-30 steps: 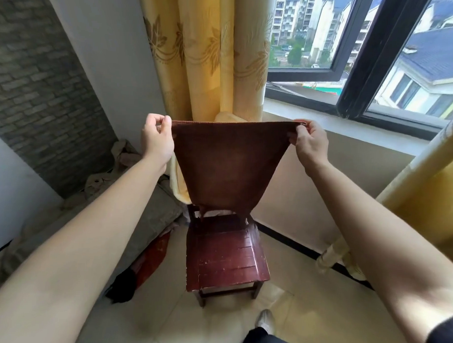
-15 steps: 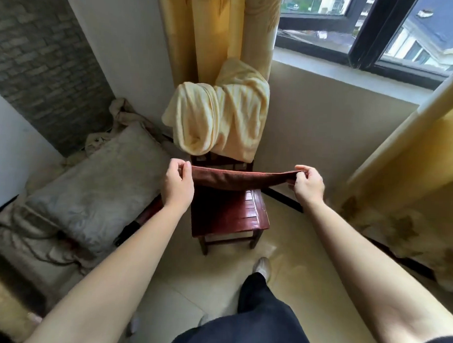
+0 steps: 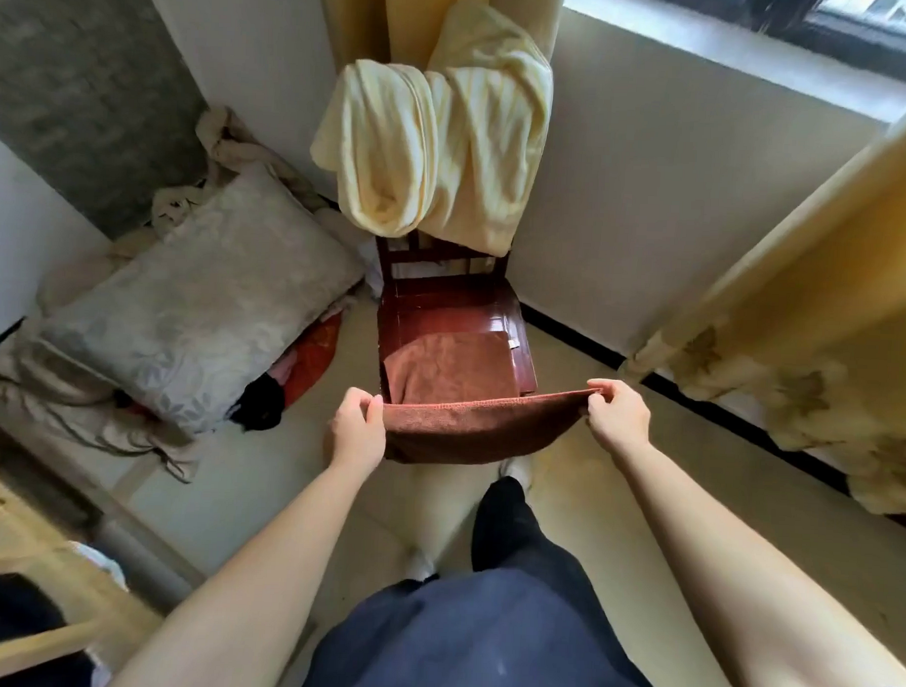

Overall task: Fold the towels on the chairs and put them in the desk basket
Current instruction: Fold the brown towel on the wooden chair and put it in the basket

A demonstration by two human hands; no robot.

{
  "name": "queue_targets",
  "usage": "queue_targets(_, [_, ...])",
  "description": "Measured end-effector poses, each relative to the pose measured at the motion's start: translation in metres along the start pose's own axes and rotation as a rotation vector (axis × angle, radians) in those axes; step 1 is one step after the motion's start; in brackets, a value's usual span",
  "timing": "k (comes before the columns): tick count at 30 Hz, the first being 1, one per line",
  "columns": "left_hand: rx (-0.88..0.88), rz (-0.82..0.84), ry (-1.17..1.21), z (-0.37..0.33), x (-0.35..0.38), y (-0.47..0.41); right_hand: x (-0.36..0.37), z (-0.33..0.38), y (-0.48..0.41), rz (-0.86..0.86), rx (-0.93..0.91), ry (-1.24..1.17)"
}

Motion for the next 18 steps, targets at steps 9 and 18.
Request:
queue_targets(9, [-0.107,0.036,0.018,-0.010,0.022,-0.043,0.008,0.016,-0.039,0.042,-0.054,0.021])
queue_targets(18, [-0.219,0.097,-0.103,-0.020,0.060,-0.099,0.042,0.027,-0.122,0.205,-0.067,0.160])
Point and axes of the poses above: each hand's wrist, its own y-axis away from the middle knuckle, its own x-axis out of the palm, z = x × y, the point moved 1 cm from there along -y, towards the middle knuckle, and after that the axes turned 1 degree about -y, right-handed, at the moved point
